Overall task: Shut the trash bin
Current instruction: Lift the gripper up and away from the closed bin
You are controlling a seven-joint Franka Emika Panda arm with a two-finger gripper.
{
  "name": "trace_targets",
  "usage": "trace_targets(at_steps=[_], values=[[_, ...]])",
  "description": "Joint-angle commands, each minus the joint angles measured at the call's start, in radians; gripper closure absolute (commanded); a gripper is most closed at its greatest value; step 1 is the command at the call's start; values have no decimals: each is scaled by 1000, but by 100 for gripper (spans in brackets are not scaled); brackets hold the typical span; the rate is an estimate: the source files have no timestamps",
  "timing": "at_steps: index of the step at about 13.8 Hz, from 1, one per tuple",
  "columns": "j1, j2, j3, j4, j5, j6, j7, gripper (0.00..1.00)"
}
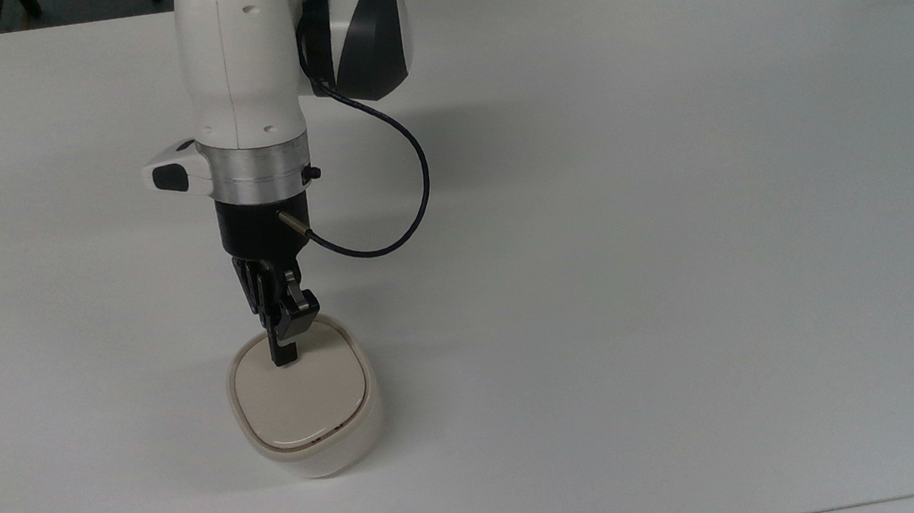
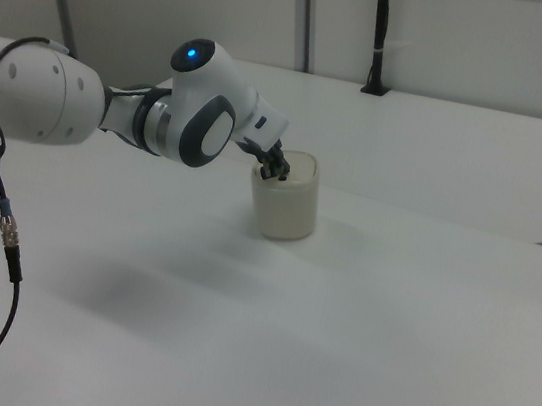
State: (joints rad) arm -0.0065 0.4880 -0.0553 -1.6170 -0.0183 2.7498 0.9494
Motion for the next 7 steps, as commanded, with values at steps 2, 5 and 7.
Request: trace_targets(at_steps=[2, 5, 7], values=[[-7, -149, 5, -57, -9, -198, -18, 100], [-7, -241, 5, -57, -3, -347, -18, 100], [-4, -291, 6, -55, -3, -445, -21, 98]])
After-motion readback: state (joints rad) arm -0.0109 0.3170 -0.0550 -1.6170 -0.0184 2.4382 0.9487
